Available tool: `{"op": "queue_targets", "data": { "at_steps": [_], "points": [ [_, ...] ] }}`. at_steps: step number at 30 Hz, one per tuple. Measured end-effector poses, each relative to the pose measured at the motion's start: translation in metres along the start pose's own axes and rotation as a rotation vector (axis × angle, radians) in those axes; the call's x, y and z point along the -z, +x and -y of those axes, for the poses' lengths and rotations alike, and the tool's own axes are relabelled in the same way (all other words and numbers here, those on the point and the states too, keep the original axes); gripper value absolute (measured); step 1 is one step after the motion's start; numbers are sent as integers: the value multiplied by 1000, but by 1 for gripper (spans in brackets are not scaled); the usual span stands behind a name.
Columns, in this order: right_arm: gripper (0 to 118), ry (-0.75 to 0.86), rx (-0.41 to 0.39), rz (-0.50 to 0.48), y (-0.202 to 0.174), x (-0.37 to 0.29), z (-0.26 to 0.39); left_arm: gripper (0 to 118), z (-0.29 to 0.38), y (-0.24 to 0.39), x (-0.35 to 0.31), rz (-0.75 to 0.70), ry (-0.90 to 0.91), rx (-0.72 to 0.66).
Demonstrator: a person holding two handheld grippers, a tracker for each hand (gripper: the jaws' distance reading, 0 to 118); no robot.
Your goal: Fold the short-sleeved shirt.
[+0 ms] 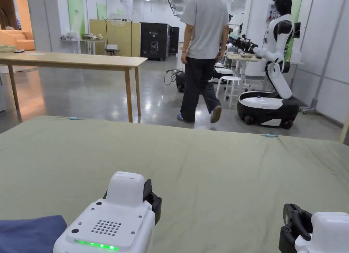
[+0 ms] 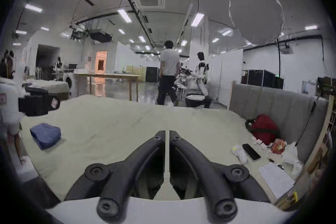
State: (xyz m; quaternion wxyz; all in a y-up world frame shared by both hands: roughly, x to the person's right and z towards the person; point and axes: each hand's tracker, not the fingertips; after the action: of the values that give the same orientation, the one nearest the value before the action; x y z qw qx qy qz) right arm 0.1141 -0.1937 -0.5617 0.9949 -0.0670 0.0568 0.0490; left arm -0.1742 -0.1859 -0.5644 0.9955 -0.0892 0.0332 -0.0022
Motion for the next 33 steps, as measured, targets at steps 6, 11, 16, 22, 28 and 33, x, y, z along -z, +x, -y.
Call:
{"op": "queue_targets", "data": {
  "at_steps": [6,11,16,22,28,33],
  "points": [
    [5,-10,44,-11,3,2,-3,15,-2,-1,-5,-14,14,0],
    [7,-5,42,-14,-2,2,-8,15,-4,0,-7,-20,22,12],
    [103,5,49,0,-3,2,-11,108,-4,2,-6,-25,14,10],
    [118,17,31,31,-5,1,-13,118,-6,2,-6,-63,8,28],
    [118,8,27,36,-6,-1,-13,118,-16,4,-11,22,8,23],
    [118,0,49,31,-6,-3,-13,118,-25,14,-16,0,-33,25]
  ]
}}
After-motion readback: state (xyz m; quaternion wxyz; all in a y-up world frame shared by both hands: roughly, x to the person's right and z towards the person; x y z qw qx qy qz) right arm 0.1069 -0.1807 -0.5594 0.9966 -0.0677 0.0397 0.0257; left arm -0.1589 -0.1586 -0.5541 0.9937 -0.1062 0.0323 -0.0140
